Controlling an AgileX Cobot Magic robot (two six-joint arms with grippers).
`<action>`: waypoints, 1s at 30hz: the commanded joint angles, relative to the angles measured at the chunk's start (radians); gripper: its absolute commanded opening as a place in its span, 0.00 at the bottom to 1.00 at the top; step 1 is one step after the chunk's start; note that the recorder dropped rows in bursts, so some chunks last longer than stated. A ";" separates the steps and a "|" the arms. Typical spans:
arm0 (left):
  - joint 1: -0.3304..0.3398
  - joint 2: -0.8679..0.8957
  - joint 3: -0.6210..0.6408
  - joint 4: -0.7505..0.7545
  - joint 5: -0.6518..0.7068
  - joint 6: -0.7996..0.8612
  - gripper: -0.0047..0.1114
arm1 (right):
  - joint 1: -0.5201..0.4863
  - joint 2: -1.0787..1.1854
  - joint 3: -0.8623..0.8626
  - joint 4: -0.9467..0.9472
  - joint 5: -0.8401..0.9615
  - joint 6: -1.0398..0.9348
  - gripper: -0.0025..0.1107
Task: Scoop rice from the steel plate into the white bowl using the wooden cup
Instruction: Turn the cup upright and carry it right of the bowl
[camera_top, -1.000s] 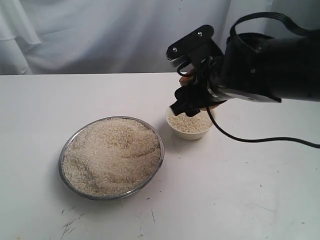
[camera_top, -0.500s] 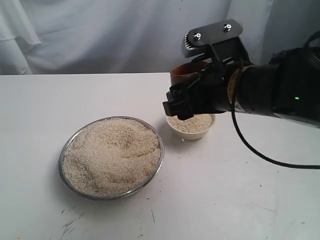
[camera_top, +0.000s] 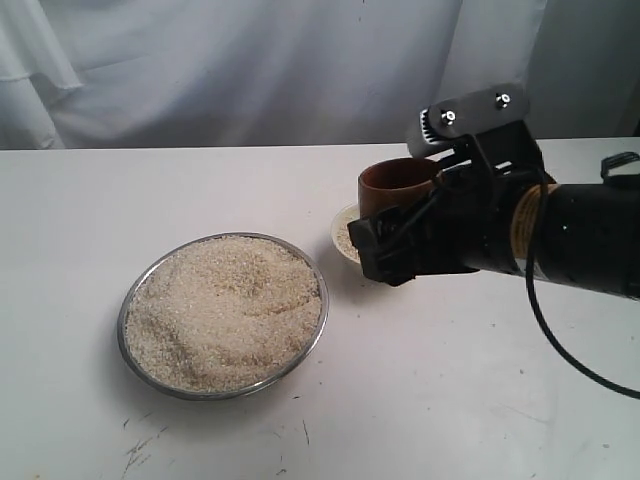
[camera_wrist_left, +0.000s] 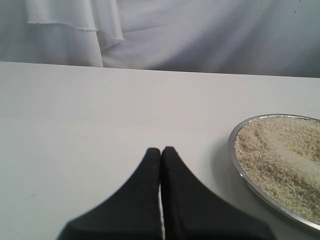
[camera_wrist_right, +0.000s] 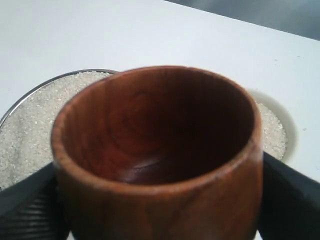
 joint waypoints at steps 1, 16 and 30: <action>-0.003 -0.004 0.005 0.000 -0.006 0.000 0.04 | -0.095 0.000 0.047 -0.006 -0.179 -0.030 0.02; -0.003 -0.004 0.005 0.000 -0.006 0.000 0.04 | -0.278 0.106 0.167 -0.009 -0.528 -0.354 0.02; -0.003 -0.004 0.005 0.000 -0.006 0.000 0.04 | -0.452 0.236 0.162 -0.055 -0.676 -0.501 0.02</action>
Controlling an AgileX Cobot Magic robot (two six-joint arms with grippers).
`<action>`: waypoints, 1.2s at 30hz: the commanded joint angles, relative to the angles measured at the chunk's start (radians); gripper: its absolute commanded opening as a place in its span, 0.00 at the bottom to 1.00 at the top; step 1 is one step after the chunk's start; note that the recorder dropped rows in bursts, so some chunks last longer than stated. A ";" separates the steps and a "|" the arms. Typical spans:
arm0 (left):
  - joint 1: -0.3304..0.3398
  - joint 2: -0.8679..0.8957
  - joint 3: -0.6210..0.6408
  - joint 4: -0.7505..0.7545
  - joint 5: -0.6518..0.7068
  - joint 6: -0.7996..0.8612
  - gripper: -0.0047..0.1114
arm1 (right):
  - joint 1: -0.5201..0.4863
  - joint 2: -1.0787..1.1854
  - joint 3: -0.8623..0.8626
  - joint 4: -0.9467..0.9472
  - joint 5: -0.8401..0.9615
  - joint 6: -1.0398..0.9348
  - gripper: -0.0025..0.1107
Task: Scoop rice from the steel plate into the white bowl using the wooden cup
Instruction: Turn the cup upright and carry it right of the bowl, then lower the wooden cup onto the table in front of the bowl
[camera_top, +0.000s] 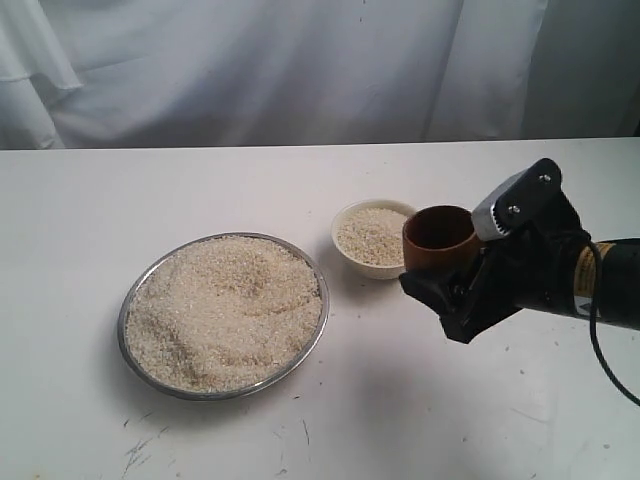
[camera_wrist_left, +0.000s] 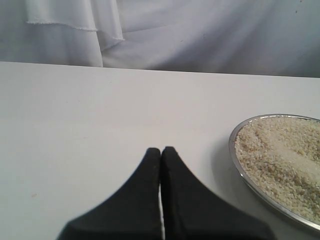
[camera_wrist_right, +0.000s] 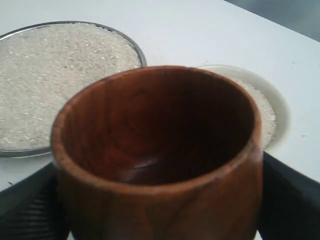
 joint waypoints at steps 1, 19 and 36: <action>-0.003 -0.004 0.005 0.000 -0.006 0.000 0.04 | -0.076 0.034 -0.022 -0.026 -0.098 -0.022 0.02; -0.003 -0.004 0.005 0.000 -0.006 0.000 0.04 | -0.106 0.321 -0.067 -0.152 -0.429 -0.038 0.02; -0.003 -0.004 0.005 0.000 -0.006 0.000 0.04 | -0.029 0.458 -0.170 -0.161 -0.398 -0.056 0.02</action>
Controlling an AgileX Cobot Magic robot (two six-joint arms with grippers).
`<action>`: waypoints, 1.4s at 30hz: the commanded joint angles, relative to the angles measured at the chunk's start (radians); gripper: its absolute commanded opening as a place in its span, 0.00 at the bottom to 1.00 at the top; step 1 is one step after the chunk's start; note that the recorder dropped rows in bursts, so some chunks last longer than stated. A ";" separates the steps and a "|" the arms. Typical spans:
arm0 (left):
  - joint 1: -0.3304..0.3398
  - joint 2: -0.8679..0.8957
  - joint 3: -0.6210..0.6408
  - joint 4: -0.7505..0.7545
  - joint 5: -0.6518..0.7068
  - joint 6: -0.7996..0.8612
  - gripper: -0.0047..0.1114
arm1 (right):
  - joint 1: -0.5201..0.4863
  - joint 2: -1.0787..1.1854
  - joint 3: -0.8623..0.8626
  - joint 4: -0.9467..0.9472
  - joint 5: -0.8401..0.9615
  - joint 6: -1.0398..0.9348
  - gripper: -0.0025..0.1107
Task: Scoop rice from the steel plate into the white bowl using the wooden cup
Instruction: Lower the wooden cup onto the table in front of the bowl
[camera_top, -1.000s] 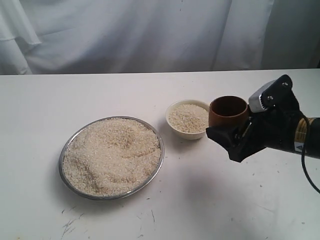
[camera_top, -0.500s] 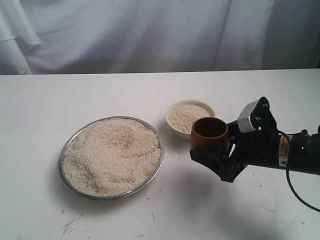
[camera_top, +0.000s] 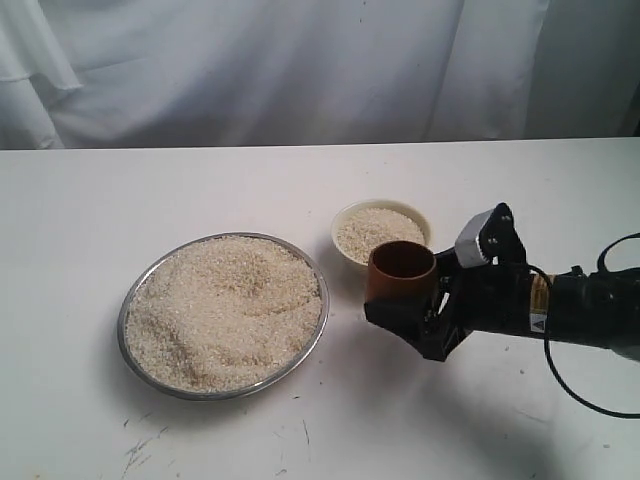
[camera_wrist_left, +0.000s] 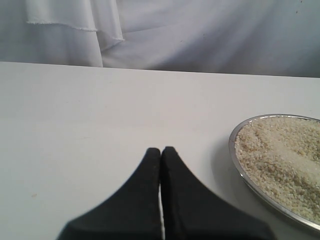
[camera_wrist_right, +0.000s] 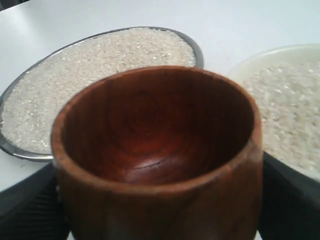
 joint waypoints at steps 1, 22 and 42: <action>-0.003 -0.004 0.005 0.000 -0.006 0.000 0.04 | 0.052 0.017 -0.039 -0.043 0.067 -0.028 0.02; -0.003 -0.004 0.005 0.000 -0.006 0.000 0.04 | 0.086 0.017 -0.065 -0.028 0.148 -0.057 0.02; -0.003 -0.004 0.005 0.000 -0.006 0.000 0.04 | 0.106 0.017 -0.065 0.002 0.191 -0.013 0.66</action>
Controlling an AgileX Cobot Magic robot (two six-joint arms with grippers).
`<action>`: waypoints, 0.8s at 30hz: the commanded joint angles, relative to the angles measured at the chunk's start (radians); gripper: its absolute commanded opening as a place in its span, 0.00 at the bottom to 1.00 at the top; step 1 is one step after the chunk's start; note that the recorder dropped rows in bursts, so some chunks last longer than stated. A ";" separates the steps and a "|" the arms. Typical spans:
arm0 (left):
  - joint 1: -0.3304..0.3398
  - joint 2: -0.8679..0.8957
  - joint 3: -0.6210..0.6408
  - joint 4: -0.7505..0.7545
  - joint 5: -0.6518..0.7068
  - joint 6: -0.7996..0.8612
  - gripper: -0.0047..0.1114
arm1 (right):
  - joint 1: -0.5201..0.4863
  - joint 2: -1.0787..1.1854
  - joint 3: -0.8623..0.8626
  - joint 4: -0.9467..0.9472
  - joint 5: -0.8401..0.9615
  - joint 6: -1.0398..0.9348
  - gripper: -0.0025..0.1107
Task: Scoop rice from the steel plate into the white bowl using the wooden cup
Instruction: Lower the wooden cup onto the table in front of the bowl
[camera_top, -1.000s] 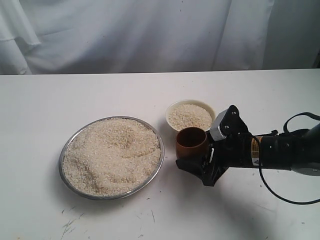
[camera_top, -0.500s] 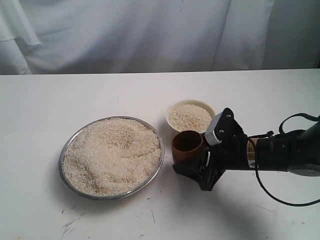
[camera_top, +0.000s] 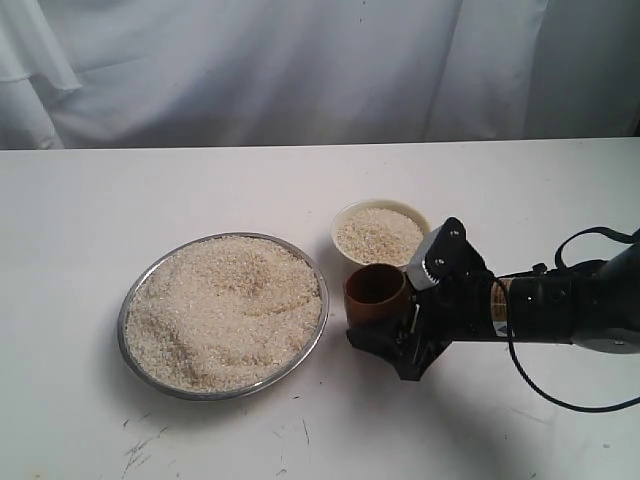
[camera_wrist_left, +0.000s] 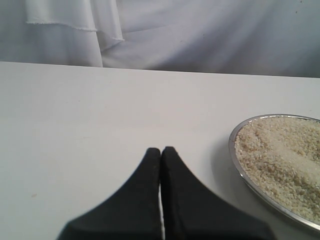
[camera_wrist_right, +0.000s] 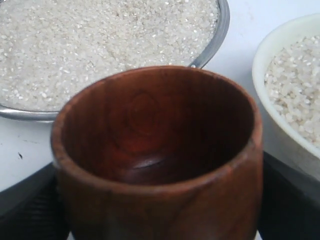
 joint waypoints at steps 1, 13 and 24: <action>-0.003 -0.004 0.005 0.000 -0.006 0.000 0.04 | 0.000 -0.004 -0.004 0.012 -0.011 0.026 0.69; -0.003 -0.004 0.005 0.000 -0.006 0.000 0.04 | 0.022 -0.004 -0.004 0.000 -0.037 0.046 0.73; -0.003 -0.004 0.005 0.000 -0.006 0.000 0.04 | 0.022 -0.053 -0.004 0.000 -0.045 0.084 0.73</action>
